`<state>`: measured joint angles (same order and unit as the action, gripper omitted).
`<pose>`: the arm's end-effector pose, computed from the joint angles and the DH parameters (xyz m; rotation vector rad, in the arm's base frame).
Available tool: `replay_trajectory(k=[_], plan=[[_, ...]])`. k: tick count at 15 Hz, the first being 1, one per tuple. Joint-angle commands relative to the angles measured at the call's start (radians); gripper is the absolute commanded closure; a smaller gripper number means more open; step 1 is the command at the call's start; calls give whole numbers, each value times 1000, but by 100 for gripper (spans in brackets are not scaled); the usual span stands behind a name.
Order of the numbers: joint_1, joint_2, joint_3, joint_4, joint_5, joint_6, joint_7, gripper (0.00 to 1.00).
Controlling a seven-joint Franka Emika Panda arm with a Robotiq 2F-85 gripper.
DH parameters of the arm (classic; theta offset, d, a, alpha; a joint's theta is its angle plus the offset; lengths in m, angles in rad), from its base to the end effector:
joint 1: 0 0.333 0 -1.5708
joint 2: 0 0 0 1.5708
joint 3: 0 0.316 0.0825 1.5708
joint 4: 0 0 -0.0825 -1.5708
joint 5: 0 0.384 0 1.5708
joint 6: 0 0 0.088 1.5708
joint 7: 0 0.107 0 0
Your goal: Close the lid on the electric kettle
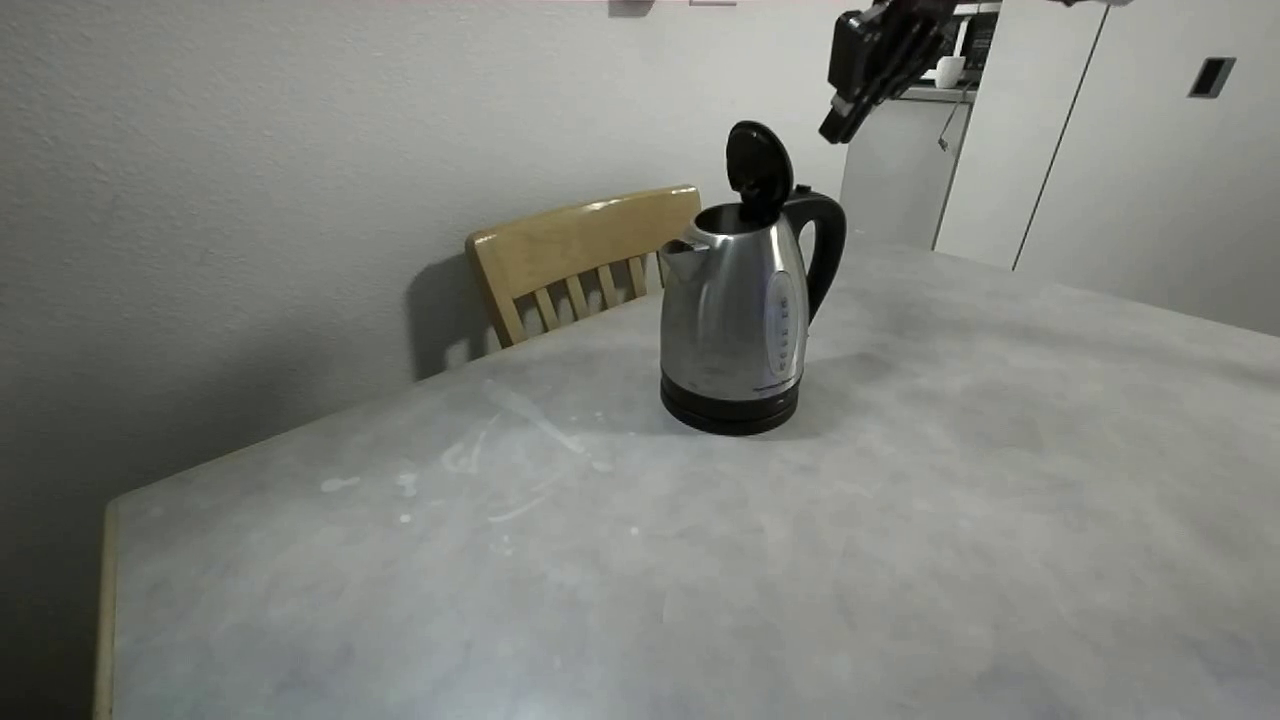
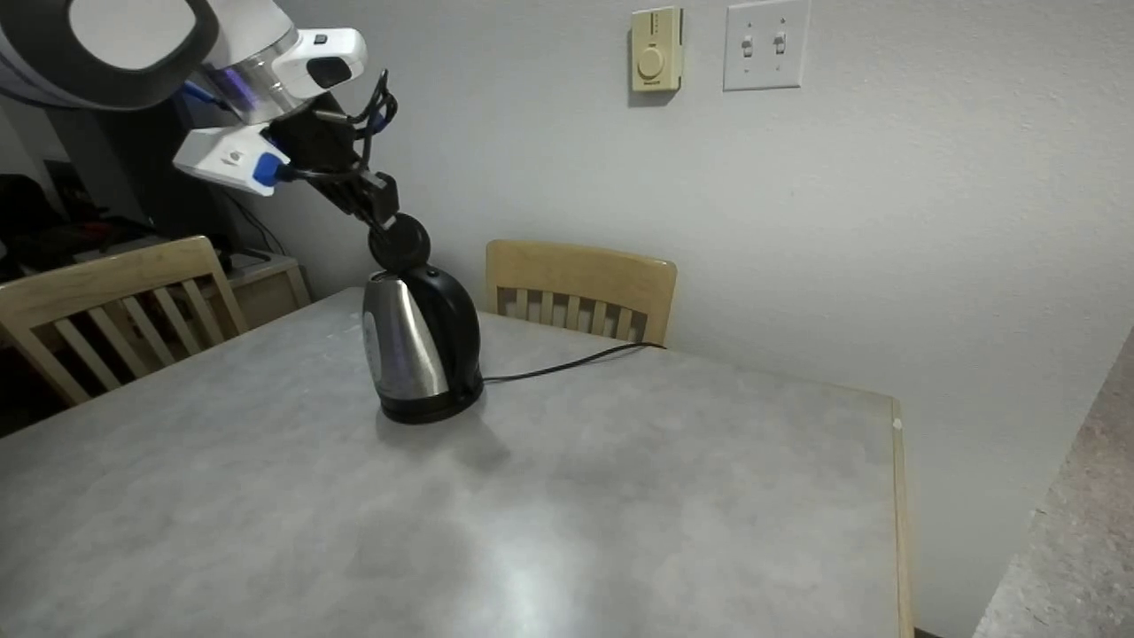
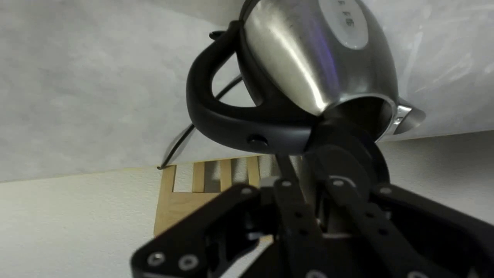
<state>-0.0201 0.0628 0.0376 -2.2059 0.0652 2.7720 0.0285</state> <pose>0.5780 0.0071 0.4083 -2.9914 0.0994 -0.7676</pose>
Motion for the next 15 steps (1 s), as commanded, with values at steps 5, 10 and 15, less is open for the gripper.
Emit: replay_trajectory(k=[5,10,15], plan=[[-24,97,87,72,388,105,-308,100],[-35,145,128,139,610,68,-487,100],[-42,177,126,176,681,58,-543,100]])
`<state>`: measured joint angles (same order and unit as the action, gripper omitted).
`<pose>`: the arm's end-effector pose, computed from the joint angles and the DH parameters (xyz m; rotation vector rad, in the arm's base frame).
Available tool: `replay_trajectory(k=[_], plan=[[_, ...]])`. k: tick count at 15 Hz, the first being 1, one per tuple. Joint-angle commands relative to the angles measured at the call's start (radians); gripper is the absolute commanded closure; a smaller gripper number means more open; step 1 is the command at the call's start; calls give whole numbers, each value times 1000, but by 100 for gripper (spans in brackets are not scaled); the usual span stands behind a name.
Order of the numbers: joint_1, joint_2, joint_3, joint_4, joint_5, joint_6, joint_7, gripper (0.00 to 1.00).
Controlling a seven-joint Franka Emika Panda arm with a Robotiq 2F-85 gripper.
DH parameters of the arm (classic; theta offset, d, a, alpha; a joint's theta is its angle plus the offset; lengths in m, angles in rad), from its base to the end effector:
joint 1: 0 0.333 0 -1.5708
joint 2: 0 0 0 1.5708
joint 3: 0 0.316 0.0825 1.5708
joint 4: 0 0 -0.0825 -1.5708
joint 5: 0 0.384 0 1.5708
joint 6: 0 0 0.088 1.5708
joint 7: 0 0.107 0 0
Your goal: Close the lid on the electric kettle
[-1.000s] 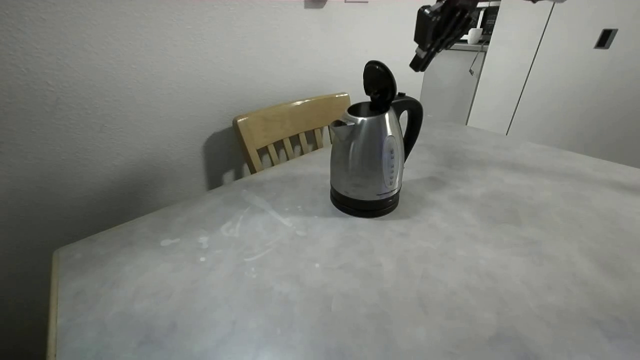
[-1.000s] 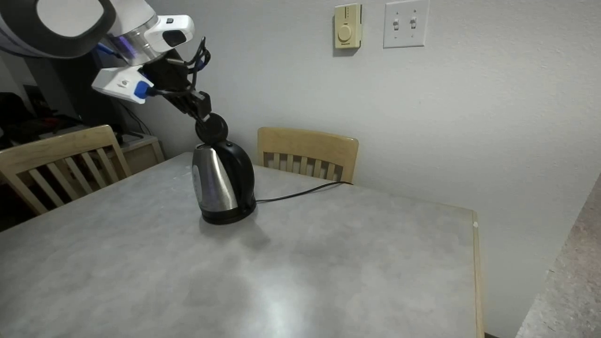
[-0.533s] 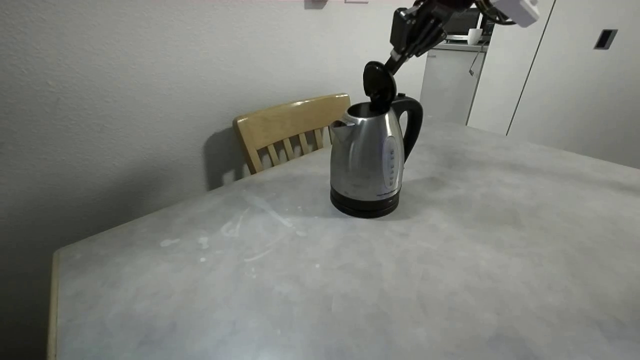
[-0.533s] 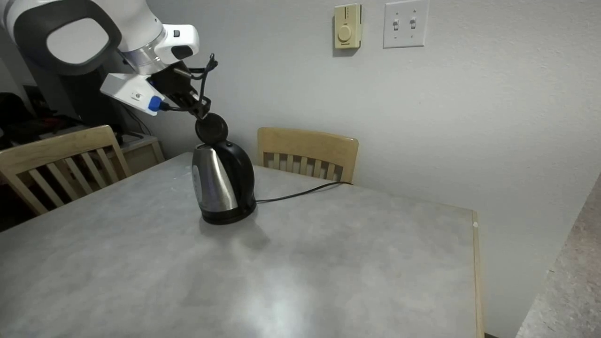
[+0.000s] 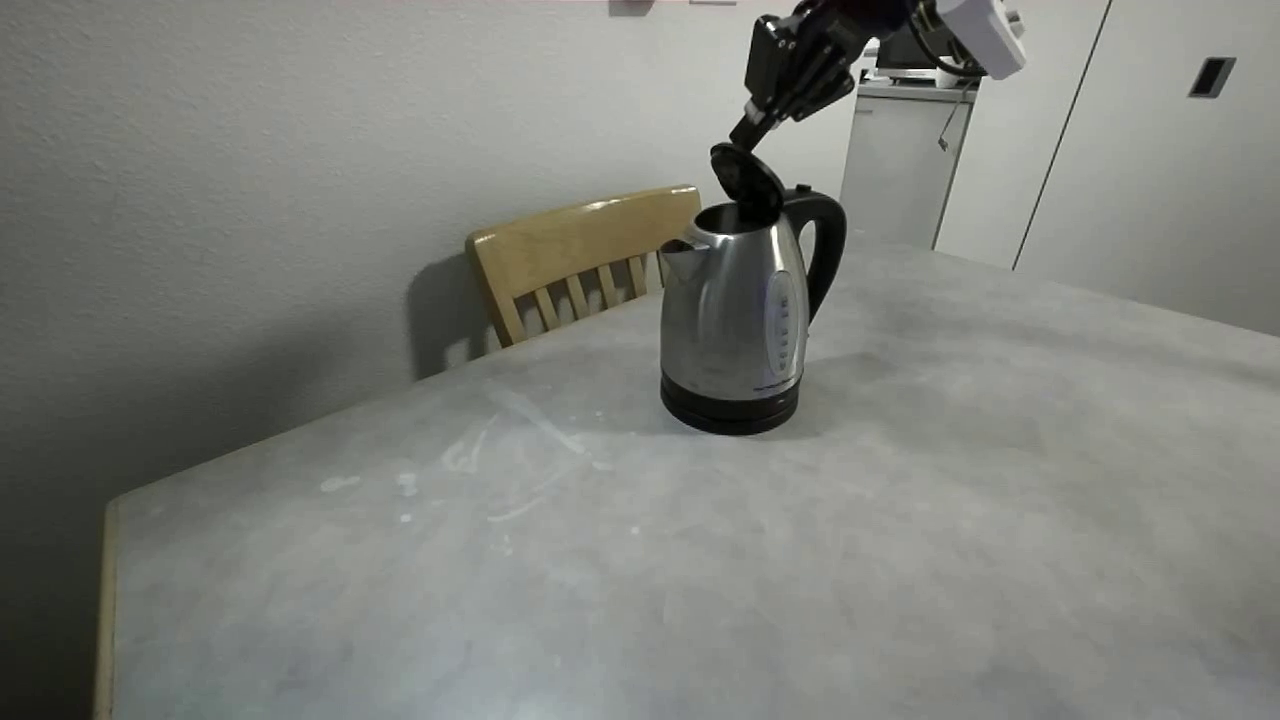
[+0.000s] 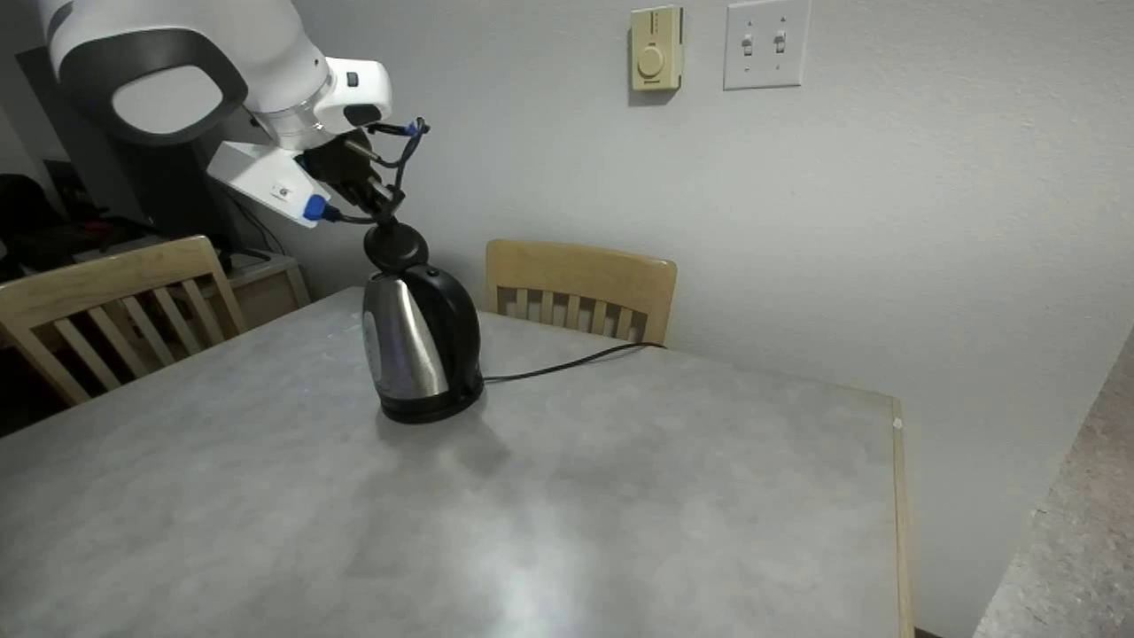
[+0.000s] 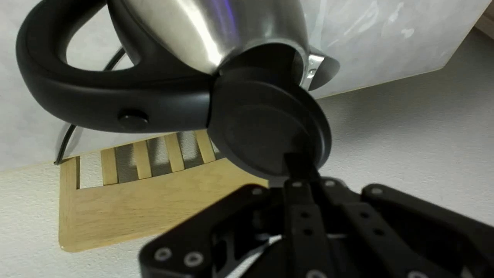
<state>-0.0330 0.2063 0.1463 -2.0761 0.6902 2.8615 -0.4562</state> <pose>0.6143 0.0312 0.3864 -2.7146 0.0748 -0.8492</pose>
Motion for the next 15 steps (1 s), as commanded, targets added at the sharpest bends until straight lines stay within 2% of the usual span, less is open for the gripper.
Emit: replay_trajectory(k=[1,8,11,15], plan=[[-32,37,16,52,67,-42,-59,100],[-6,116,-48,84,-68,-189,61,100],[-17,132,-39,116,-170,-240,144,100],[-28,143,-28,155,-223,-297,186,100]])
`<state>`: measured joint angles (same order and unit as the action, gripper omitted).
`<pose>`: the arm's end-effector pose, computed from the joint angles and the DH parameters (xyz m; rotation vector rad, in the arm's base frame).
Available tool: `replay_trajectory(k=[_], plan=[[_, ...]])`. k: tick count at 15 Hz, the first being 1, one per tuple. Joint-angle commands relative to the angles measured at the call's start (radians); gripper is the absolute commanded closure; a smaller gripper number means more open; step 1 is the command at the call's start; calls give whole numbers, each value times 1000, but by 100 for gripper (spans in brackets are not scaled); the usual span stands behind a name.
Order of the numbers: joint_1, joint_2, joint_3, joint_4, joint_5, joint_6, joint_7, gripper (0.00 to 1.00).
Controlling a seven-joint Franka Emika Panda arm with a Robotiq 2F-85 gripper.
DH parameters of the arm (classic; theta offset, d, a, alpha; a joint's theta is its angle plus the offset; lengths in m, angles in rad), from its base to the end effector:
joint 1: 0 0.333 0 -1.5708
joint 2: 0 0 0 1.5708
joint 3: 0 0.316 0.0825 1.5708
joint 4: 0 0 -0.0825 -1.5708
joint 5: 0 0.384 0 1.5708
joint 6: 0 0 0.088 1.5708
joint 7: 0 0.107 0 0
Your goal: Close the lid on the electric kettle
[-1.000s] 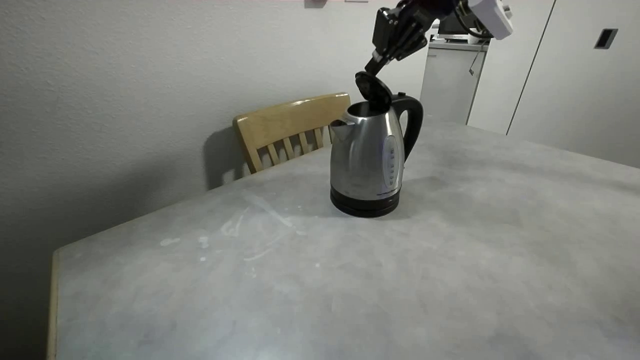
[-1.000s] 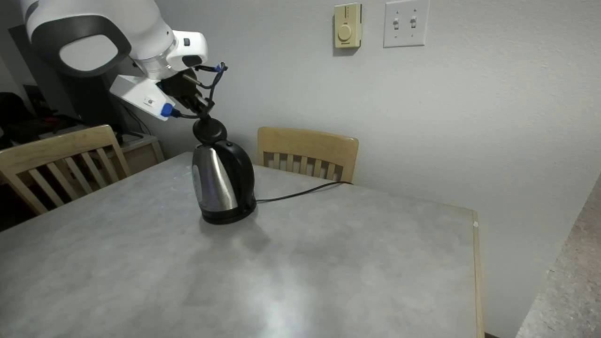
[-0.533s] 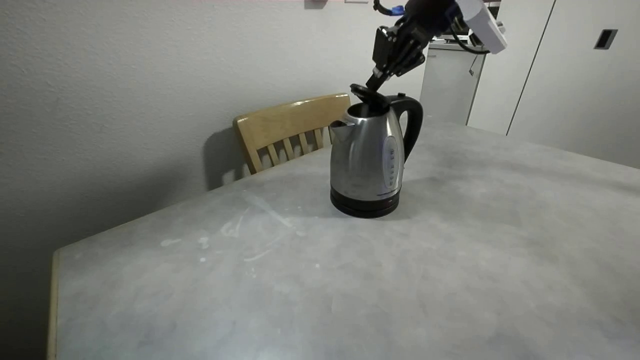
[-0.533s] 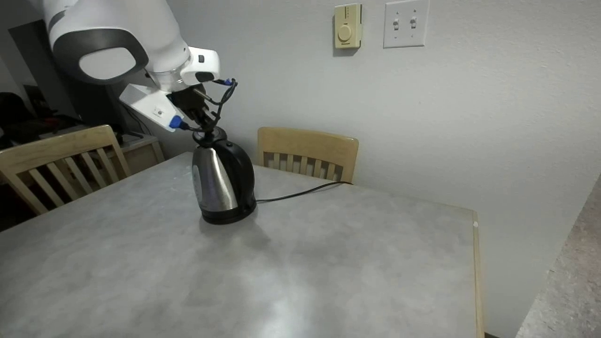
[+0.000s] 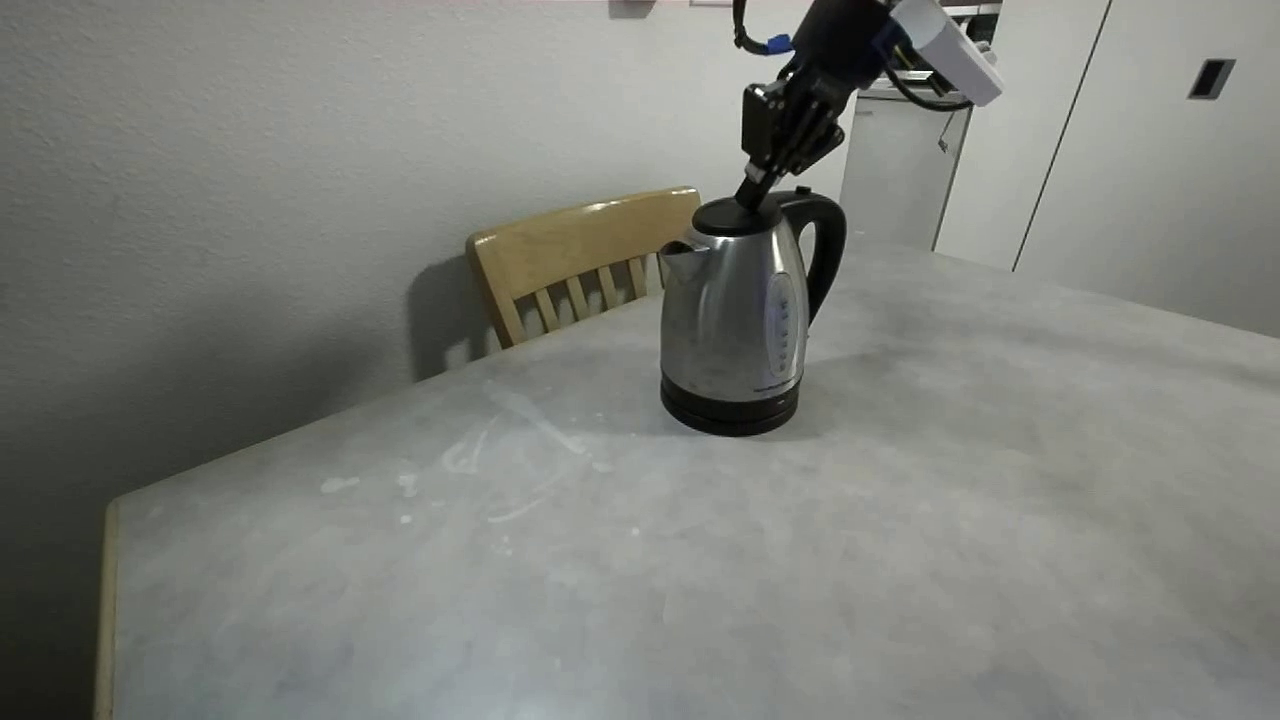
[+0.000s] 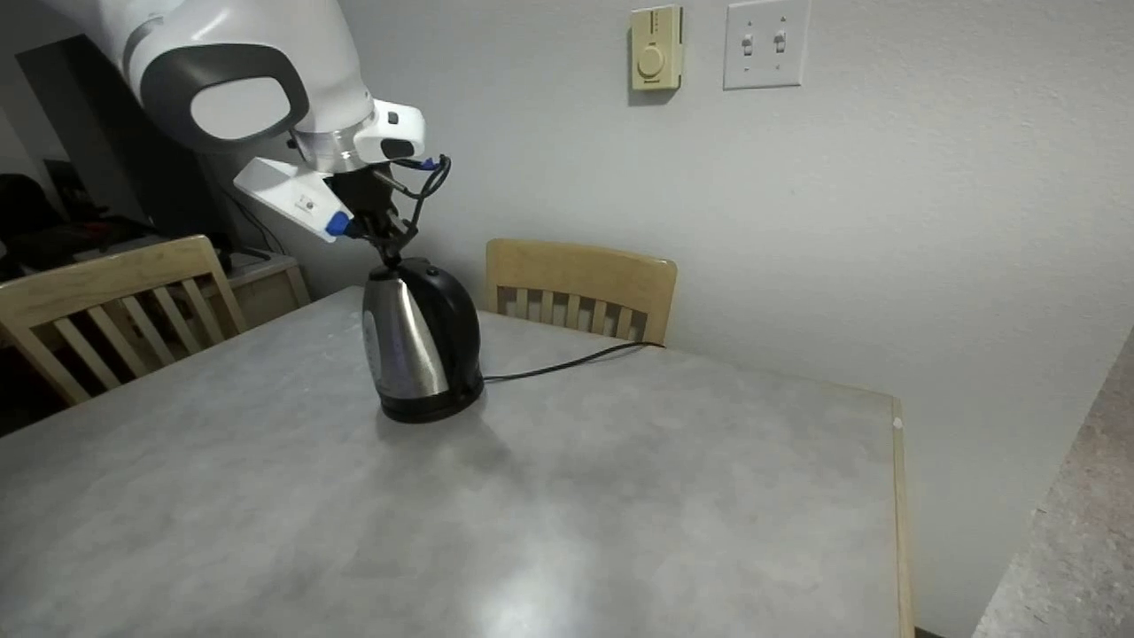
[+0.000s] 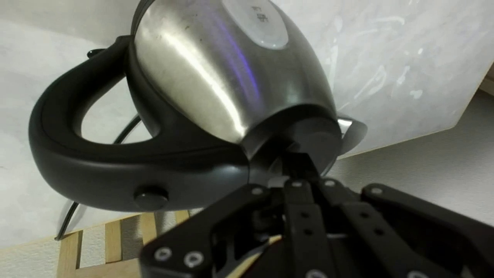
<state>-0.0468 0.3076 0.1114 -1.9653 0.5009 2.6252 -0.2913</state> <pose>0.6380 0.0259 0.3526 -2.7808 0.0705 -0.5345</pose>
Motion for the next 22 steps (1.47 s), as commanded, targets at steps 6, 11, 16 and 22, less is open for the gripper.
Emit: replay_trajectory(k=[6,11,16,22], plan=[[56,105,-81,144,-343,-215,253,100],[93,164,-95,269,-476,-372,360,100],[89,233,-88,373,-464,-463,365,100],[86,319,-98,482,-464,-568,402,100]])
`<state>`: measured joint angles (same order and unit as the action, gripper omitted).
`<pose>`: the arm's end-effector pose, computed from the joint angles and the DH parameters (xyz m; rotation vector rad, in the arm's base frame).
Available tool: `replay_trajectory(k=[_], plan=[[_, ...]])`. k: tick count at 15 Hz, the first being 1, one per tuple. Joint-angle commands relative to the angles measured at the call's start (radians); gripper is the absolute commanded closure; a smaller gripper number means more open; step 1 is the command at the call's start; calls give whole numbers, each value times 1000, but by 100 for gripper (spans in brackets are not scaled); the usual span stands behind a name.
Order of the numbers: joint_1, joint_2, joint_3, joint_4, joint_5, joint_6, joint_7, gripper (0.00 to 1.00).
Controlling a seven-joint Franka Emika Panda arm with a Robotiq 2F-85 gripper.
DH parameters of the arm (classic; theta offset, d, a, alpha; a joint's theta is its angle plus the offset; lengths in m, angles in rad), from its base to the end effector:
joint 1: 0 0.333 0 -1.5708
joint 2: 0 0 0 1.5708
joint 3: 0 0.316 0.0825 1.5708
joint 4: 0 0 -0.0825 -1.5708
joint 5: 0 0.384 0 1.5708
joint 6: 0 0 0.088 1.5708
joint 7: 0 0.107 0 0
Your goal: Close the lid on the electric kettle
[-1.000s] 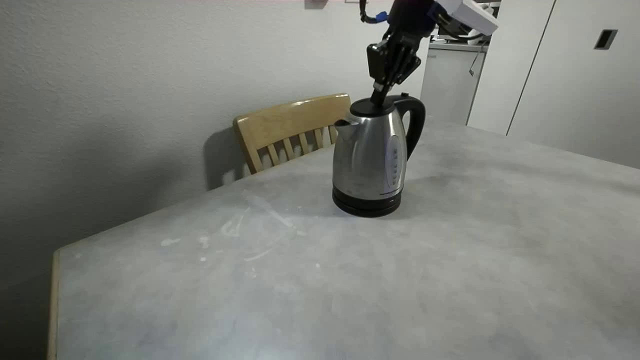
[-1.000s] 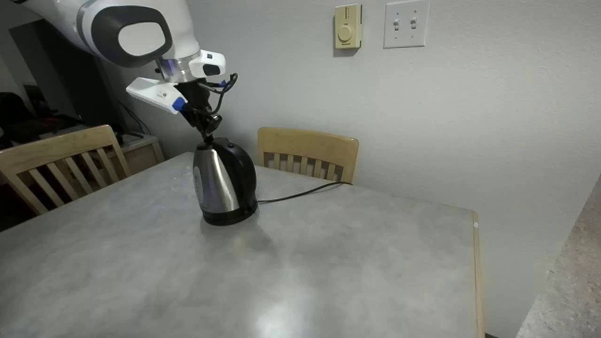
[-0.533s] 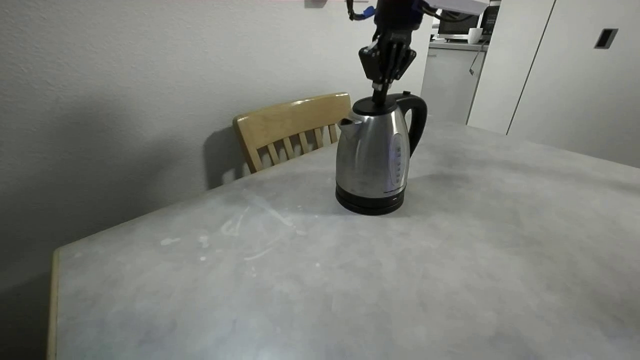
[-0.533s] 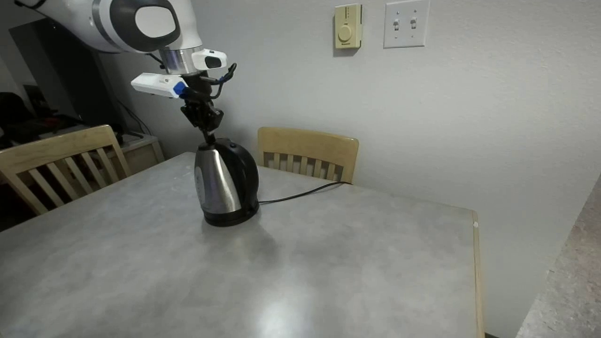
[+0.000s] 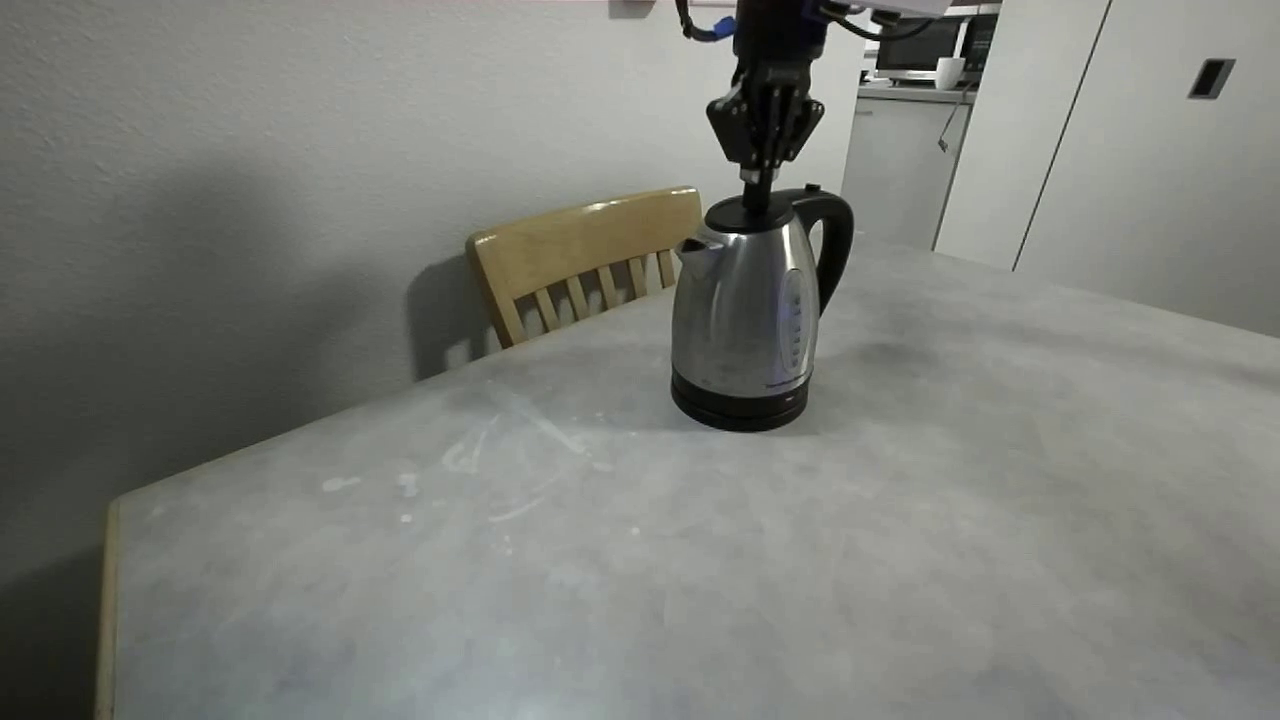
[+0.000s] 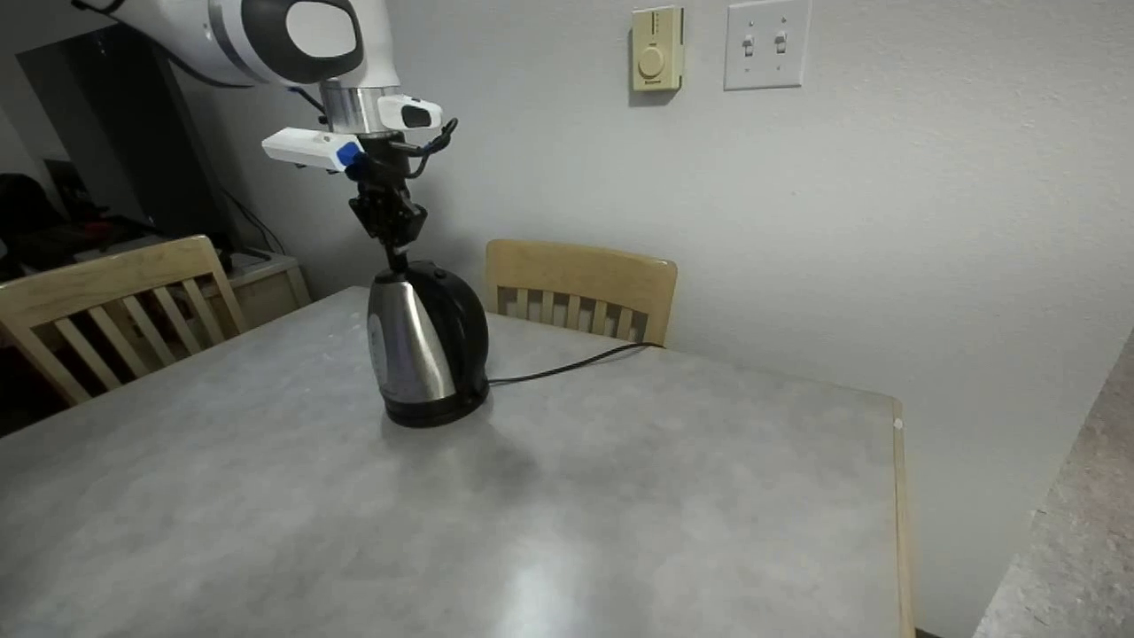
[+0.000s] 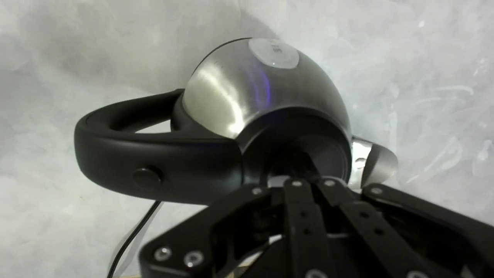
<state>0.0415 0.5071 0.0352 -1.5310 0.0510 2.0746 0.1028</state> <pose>0.6955 0.0524 0.3664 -3.0749 0.0840 -0.0477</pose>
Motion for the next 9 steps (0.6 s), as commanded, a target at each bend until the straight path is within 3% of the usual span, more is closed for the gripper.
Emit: replay_trajectory(k=[1,4,9], plan=[[-2,102,-17,46,-9,-20,3,100],[6,41,-11,11,-17,10,-11,100],[3,-67,23,-120,19,165,-81,100]])
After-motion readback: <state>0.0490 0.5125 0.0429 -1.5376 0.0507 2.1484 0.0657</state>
